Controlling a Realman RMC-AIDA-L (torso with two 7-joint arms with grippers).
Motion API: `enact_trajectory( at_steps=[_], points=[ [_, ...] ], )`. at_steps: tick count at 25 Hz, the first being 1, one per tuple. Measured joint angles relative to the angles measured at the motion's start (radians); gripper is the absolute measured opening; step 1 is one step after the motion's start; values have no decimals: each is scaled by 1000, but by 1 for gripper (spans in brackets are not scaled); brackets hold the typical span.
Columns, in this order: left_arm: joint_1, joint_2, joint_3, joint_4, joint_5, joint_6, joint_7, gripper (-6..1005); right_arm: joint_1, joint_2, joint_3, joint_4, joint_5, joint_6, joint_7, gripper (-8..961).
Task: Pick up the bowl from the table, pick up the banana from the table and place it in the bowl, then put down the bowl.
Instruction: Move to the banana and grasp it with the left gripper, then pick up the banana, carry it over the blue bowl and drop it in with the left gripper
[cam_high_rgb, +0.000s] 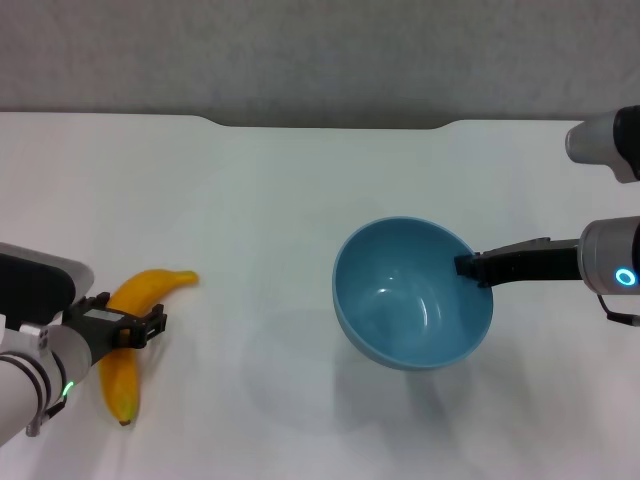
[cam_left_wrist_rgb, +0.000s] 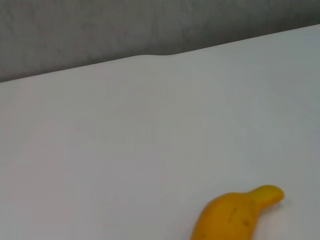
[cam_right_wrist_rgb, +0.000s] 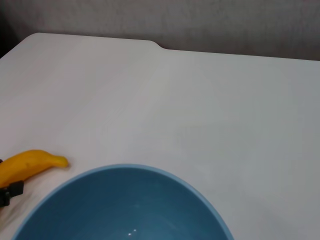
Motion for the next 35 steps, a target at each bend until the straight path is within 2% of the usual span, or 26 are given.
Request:
enact_trajectory(
  at_steps=[14, 18, 19, 23, 24, 27, 35],
  points=[
    [8, 0, -6, 12, -1, 59, -7, 605, -3, 2, 0, 0, 5, 4, -3, 87],
    [12, 0, -7, -18, -2, 67, -13, 515, -3, 2, 0, 14, 2, 8, -3, 91],
    [13, 0, -7, -30, -3, 68, -15, 518, -3, 2, 0, 20, 2, 10, -3, 92],
    [12, 2, -11, -101, -4, 63, -16, 530, -1, 0, 6, 42, 0, 12, 0, 95],
    [16, 4, -18, -175, -5, 60, -16, 533, 1, 0, 8, 46, 0, 10, 2, 96],
    [33, 4, -31, -265, -12, 63, -15, 542, 10, -2, 28, 73, -1, 5, 3, 98],
    [103, 5, 6, -490, -96, 100, -13, 566, 107, -3, 40, 251, 1, 11, 10, 105]
  ],
)
